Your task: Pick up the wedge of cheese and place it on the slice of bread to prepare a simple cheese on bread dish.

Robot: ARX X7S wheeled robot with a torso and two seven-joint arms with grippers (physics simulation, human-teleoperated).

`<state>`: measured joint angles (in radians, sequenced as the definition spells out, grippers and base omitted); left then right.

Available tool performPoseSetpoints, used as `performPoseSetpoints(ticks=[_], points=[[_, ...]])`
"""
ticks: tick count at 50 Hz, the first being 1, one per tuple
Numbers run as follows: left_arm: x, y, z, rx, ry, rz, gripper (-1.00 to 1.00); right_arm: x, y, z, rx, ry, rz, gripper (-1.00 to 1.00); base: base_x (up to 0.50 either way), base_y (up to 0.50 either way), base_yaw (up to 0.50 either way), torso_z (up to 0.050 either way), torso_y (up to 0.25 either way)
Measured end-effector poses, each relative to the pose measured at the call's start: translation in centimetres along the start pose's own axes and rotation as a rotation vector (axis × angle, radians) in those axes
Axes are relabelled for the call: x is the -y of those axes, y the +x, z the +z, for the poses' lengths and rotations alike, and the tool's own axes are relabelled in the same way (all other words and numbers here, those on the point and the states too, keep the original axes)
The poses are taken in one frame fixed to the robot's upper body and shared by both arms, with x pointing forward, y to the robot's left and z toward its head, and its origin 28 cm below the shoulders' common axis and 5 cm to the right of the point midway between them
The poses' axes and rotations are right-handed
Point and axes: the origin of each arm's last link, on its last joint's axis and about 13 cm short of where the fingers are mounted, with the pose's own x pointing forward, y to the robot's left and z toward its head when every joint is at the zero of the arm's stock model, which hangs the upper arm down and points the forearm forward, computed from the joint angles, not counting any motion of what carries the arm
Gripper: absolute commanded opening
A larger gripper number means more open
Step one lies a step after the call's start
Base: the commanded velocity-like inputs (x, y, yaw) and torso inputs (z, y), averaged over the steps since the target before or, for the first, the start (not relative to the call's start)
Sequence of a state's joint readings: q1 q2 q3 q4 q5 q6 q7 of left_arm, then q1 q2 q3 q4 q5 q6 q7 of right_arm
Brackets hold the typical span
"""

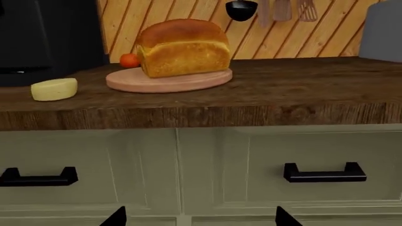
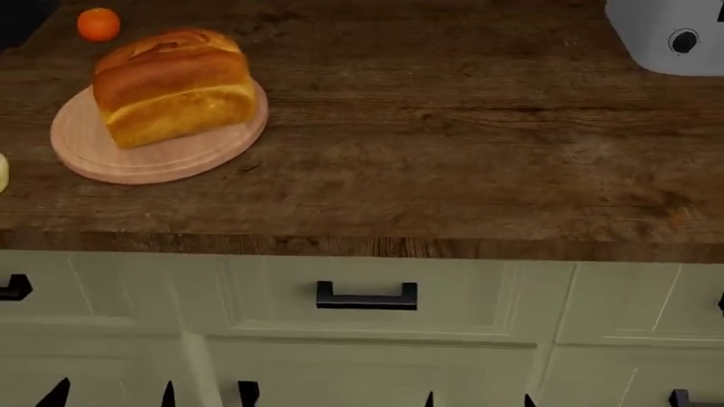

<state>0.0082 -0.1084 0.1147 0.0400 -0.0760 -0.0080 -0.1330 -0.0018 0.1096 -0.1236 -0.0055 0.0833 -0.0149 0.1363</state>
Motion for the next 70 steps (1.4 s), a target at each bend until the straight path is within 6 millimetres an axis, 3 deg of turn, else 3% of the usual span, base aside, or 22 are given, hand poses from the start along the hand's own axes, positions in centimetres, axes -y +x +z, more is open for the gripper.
performPoseSetpoints(ticks=[22, 30, 39, 46, 55, 70], points=[[-0.3, 0.2, 0.7, -0.006, 0.000, -0.006, 1.00, -0.1, 0.4, 0.2, -0.017, 0.015, 0.004, 1.00, -0.02, 0.06, 0.00, 0.000, 0.000], [-0.6, 1.9, 4.9, 0.019, 0.012, -0.023, 1.00, 0.2, 2.0, 4.1, 0.004, 0.013, 0.026, 1.00, 0.00, 0.00, 0.00, 0.000, 0.000], [-0.6, 4.3, 13.2, 0.100, 0.062, -0.040, 1.00, 0.2, 4.5, 10.7, 0.048, 0.005, 0.049, 1.00, 0.00, 0.00, 0.00, 0.000, 0.000], [-0.5, 5.5, 18.4, 0.145, 0.078, -0.048, 1.00, 0.2, 6.2, 15.2, 0.084, -0.004, 0.062, 1.00, 0.00, 0.00, 0.00, 0.000, 0.000], [-0.5, 5.8, 20.8, 0.178, 0.090, -0.050, 1.00, 0.2, 7.1, 17.1, 0.099, -0.026, 0.064, 1.00, 0.07, 0.08, 0.00, 0.000, 0.000], [-0.5, 5.8, 22.1, 0.194, 0.100, -0.040, 1.00, 0.2, 7.1, 18.6, 0.127, -0.028, 0.074, 1.00, 0.30, 0.47, 0.00, 0.000, 0.000]])
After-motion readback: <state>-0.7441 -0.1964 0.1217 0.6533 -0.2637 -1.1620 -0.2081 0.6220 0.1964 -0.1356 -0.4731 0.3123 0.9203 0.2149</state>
